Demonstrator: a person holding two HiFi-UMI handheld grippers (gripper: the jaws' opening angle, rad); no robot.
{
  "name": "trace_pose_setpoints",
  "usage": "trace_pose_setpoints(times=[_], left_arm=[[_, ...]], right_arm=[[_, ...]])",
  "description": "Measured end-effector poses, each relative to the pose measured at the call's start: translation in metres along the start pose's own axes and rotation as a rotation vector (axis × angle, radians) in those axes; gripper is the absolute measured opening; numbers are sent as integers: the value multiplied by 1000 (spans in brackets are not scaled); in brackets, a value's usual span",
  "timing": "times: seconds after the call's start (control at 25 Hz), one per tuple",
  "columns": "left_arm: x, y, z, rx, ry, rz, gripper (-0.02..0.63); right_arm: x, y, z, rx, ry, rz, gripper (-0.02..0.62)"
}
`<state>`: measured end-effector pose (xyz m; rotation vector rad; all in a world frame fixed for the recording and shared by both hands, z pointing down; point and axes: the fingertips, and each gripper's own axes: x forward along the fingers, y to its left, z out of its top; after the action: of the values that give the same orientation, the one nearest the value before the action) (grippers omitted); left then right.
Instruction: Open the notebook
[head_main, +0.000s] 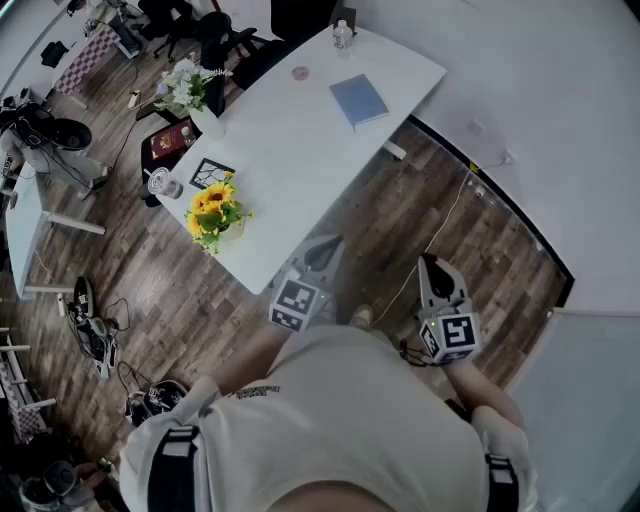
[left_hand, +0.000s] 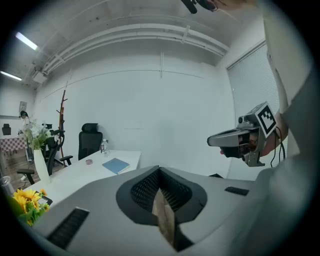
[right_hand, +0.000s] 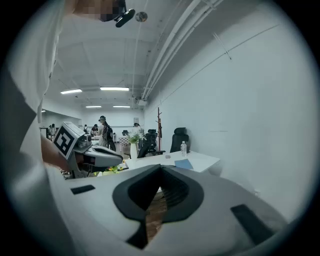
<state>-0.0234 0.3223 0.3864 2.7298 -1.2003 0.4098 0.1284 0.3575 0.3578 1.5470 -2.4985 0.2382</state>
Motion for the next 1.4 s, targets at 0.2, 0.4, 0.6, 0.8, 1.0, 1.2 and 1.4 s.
trace_pose_setpoints(times=[0.2,0.4,0.6,0.8,1.0,1.2,1.4], left_arm=[[6,1,0,4,5,-5,12],[11,1,2,7,8,-9,12],[20,-4,1,13,17,-19,12],[32,-13,4,12,22,-21,12],[46,-23,8,14,14,-14,12],[57,-34,15,21,-9,-8,12],[64,-39,26,38,-27,7,12]], right_arm=[[1,-3,0,5,2,-5,0],[2,-7,-2,13,10,-5,0],[2,-16,-6,41,12,-13,2],[-3,-34,-10,63,20,-20,2],[-9,-51,-12,67,19,-20,2],[-11,-66,-11,55,-5,-11,2],[-12,-76,-3,49,-34,-8,2]])
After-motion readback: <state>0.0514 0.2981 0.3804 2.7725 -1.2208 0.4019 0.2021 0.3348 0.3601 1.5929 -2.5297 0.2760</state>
